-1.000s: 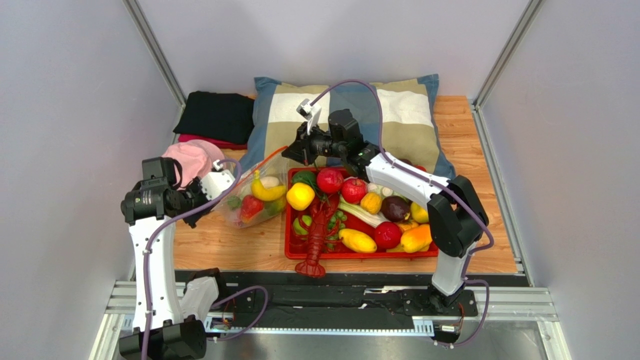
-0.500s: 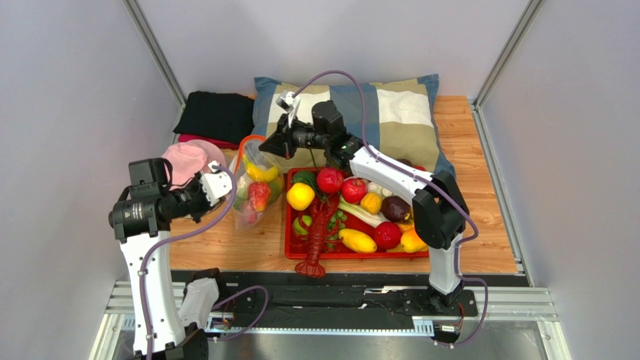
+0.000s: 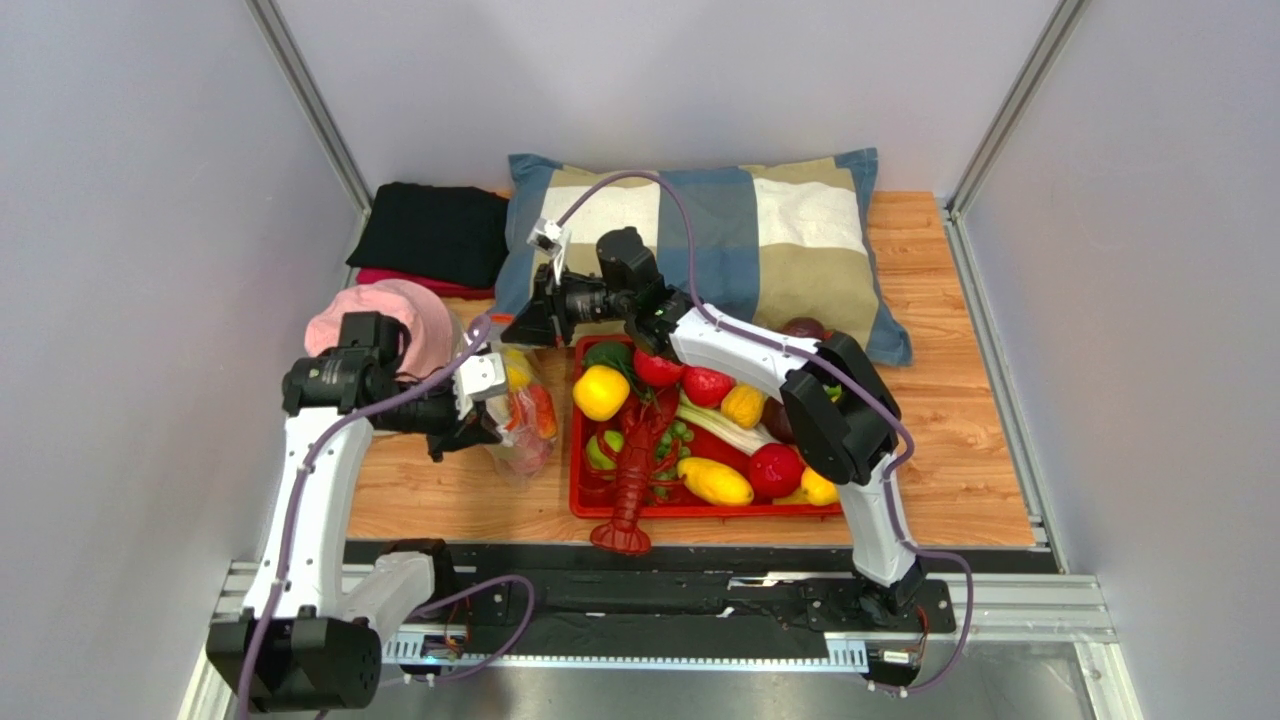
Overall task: Place the food in the zip-top bag and seal the zipper
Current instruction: Place the zipper food storage bag at the center of the board, then reset both arms
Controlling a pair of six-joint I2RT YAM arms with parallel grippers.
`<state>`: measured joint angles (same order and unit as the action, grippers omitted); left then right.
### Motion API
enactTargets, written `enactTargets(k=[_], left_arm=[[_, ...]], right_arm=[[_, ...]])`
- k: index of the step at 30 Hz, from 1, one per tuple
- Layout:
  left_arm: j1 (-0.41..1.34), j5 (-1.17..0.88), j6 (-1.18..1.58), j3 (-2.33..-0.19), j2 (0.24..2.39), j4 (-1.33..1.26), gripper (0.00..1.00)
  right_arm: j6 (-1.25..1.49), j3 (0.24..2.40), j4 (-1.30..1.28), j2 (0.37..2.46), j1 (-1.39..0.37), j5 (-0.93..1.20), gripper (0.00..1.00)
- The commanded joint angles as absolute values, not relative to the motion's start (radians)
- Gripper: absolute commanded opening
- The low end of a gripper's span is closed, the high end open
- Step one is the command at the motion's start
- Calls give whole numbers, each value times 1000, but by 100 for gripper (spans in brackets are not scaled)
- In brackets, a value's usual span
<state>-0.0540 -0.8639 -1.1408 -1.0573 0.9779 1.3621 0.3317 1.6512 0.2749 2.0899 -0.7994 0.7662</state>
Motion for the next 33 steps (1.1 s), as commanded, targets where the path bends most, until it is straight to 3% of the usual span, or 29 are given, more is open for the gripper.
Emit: enactTargets(k=[1,2,3,6,11,12,15,17,20,21,29,33], left_arm=[[-3,-916,-1080,-1037,1034,1418,10],[-5,-919,-1075,-1037,1045,1411,16],[38,-917,-1068,-1040,1058,1402,24],[64,-905,-1016,-1074,1069,1365,43],[71,-870,-944,-1198,1065,1376,69],[71,-859,-927,-1221,1071,1377,76],[69,-828,-864,-1334,1101,1405,80],[71,-816,-818,-1426,1126,1431,89],[71,-784,-666,-1549,1178,1387,91],[71,-776,-629,-1583,1216,1376,99],[66,-680,-281,-1931,1471,1330,99],[66,-701,-226,-1913,1511,1220,99]], right_arm=[[269,1618,289,2026,-755,805,18],[252,1623,243,2016,-750,810,31],[238,1626,223,2010,-750,814,50],[192,1635,144,1973,-750,795,73],[150,1647,31,1878,-712,730,87],[147,1652,17,1864,-703,720,95],[146,1666,-52,1810,-655,697,100],[138,1670,-96,1764,-618,689,100],[130,1675,-158,1700,-566,672,100],[115,1680,-176,1683,-554,655,100],[107,1591,-373,1465,-355,542,100],[81,1444,-411,1315,-243,490,100]])
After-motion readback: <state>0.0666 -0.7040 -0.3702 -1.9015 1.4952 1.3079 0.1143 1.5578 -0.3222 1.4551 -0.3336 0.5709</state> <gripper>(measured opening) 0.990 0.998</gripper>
